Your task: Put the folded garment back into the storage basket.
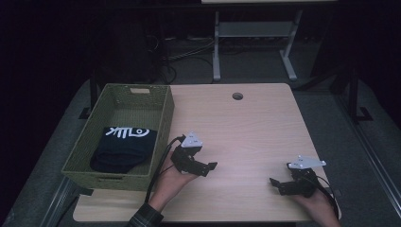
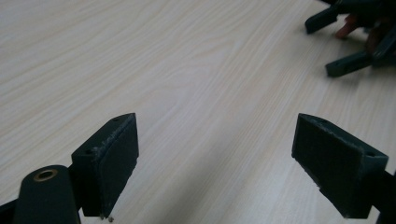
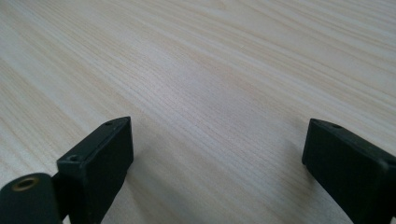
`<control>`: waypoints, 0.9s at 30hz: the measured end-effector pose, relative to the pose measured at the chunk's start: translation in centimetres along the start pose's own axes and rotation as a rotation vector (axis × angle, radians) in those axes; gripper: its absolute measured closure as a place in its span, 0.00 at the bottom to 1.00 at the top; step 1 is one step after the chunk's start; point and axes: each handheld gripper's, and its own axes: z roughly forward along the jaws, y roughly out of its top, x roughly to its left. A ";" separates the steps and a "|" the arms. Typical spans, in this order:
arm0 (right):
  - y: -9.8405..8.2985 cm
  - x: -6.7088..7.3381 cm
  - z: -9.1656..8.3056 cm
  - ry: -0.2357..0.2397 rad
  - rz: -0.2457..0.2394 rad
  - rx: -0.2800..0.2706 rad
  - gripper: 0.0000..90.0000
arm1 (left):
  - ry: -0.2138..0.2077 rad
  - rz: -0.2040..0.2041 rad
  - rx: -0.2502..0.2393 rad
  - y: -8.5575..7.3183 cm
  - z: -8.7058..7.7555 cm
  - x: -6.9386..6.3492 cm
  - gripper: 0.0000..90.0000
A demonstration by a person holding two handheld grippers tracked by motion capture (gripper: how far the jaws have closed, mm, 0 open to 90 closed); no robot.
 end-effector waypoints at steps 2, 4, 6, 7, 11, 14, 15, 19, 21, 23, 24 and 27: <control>0.0 0.0 0.0 0.000 0.000 0.000 0.09 | 0.003 0.005 0.003 -0.4 0.3 -0.2 0.16; 0.0 0.0 0.0 0.001 0.000 0.000 0.09 | 0.002 0.001 0.011 -0.8 0.8 -0.2 0.16; 0.0 0.0 0.0 0.001 -0.003 -0.001 0.09 | 0.011 0.009 0.020 -1.4 1.3 -0.3 0.16; 0.0 0.0 0.0 0.001 -0.003 -0.001 0.09 | 0.013 0.015 0.027 -1.7 1.6 -0.3 0.16; 0.0 0.0 0.0 0.001 -0.003 -0.001 0.09 | 0.026 0.031 0.082 -2.5 3.0 -0.5 0.16; 0.0 0.0 0.0 0.001 -0.002 -0.001 0.09 | 0.053 0.048 0.126 -2.9 4.0 -0.7 0.16; 0.0 0.0 0.0 0.001 -0.002 -0.001 0.09 | 0.055 0.050 0.135 -3.1 4.3 -0.7 0.16; 0.0 0.0 0.0 0.000 -0.001 -0.001 0.09 | 0.080 0.067 0.121 -3.6 4.7 -1.0 0.16; 0.0 0.0 0.0 0.000 -0.001 -0.001 0.09 | 0.079 0.069 0.098 -3.9 4.7 -0.8 0.15; 0.0 0.0 0.0 0.000 -0.001 -0.001 0.09 | 0.078 0.068 0.068 -4.2 4.7 -0.6 0.15; 0.0 0.0 0.0 0.001 -0.001 -0.001 0.09 | 0.078 0.068 0.067 -4.2 4.7 -0.6 0.15; 0.0 0.0 0.0 0.001 -0.001 -0.001 0.09 | 0.080 0.067 0.065 -4.2 4.7 -0.6 0.15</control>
